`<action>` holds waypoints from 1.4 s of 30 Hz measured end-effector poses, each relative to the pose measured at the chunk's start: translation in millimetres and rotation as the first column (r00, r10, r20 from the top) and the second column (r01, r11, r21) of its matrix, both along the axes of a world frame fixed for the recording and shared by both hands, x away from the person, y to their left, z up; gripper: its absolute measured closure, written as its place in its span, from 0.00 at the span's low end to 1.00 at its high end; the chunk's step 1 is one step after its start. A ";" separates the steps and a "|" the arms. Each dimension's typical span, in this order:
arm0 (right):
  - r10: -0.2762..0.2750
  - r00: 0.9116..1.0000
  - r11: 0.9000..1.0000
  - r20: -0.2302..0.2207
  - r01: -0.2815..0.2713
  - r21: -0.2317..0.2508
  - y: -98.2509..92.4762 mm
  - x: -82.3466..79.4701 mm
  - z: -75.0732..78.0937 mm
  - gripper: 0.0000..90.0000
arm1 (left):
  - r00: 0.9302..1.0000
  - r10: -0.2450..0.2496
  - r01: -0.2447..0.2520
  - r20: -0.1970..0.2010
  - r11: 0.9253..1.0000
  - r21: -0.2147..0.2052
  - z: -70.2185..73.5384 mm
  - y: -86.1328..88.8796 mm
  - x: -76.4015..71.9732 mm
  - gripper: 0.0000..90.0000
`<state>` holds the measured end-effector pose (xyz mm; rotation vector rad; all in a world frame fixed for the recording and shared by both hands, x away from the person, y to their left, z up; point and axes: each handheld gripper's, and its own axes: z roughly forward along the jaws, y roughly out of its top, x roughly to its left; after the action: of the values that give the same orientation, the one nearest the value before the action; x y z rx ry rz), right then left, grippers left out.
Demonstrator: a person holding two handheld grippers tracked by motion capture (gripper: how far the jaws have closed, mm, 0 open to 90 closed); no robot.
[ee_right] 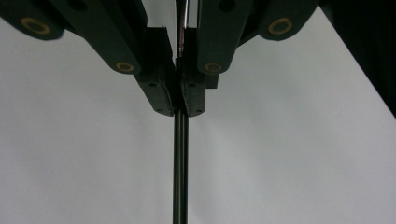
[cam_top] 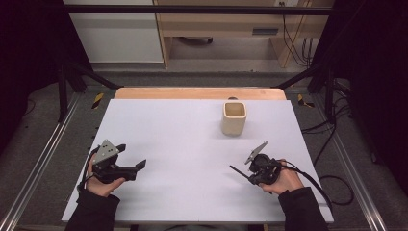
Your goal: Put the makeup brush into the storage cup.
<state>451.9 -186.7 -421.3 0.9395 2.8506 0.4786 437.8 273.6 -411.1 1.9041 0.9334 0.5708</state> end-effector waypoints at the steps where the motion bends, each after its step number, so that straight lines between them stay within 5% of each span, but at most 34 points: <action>1: 0.007 1.000 1.000 0.009 -0.007 0.003 2.4 0.4 2.4 0.94 | 1.000 -0.002 0.002 0.000 1.000 0.001 0.0 -0.4 -0.1 0.05; 24: 0.119 0.991 0.992 0.059 -0.121 0.031 50.8 9.7 34.7 0.94 | 0.998 -0.067 0.067 -0.003 0.997 0.023 1.5 -17.1 -3.9 0.05; 42: 0.178 0.981 0.982 0.077 -0.182 0.056 70.9 15.6 47.9 0.94 | 0.990 -0.137 0.138 -0.007 0.989 0.054 2.1 -38.6 -6.9 0.05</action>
<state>467.5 -115.9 -373.5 0.6610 2.8838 0.6100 430.9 235.0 -409.0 2.0010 0.7886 0.5152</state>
